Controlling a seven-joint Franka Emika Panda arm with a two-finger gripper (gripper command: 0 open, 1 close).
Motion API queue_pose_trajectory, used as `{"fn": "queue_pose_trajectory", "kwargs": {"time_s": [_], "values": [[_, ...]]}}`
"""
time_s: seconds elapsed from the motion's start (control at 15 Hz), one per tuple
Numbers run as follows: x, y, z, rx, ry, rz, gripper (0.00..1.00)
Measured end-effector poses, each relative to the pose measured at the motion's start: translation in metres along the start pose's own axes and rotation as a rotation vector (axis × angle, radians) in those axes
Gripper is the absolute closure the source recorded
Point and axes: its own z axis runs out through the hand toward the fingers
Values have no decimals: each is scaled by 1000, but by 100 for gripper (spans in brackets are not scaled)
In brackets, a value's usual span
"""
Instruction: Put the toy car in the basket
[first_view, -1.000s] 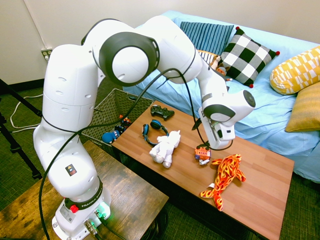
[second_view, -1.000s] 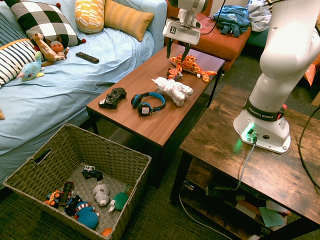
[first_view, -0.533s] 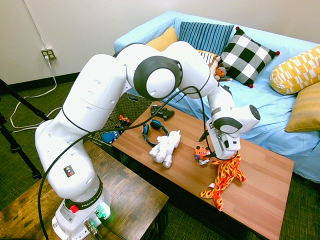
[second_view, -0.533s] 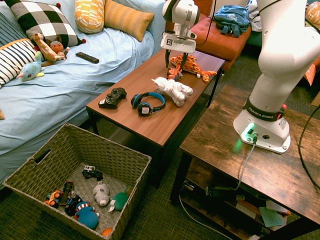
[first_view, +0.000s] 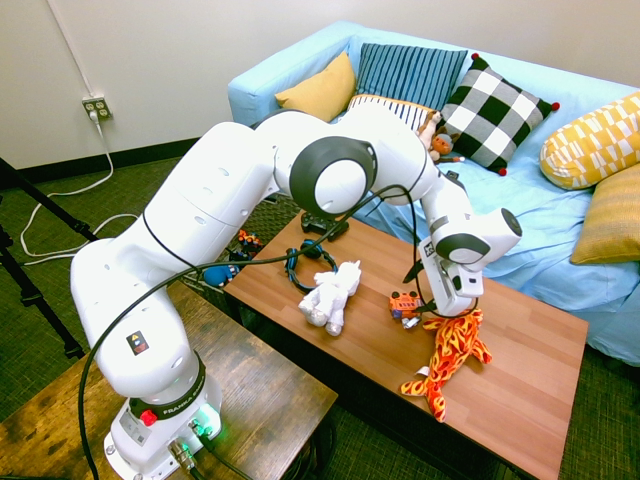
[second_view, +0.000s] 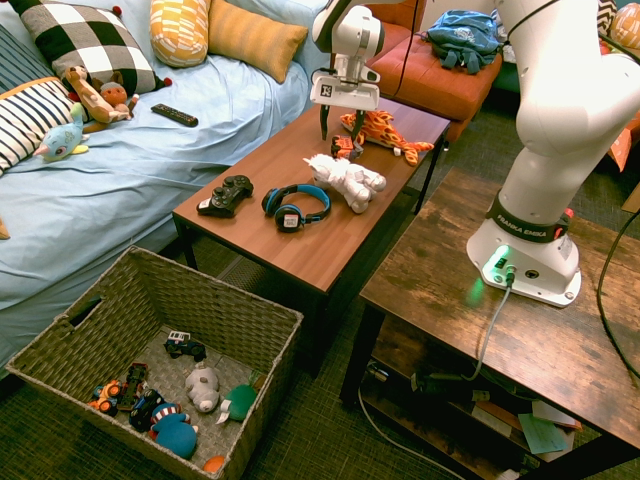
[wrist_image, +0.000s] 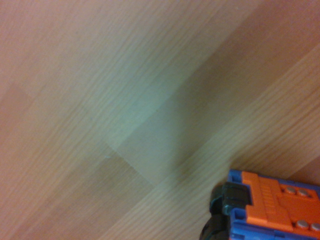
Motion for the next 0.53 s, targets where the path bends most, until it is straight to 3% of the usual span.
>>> {"fn": "queue_pose_trajectory", "kwargs": {"time_s": [0.53], "values": [[7,-2,8,-39,35,2,100]]}}
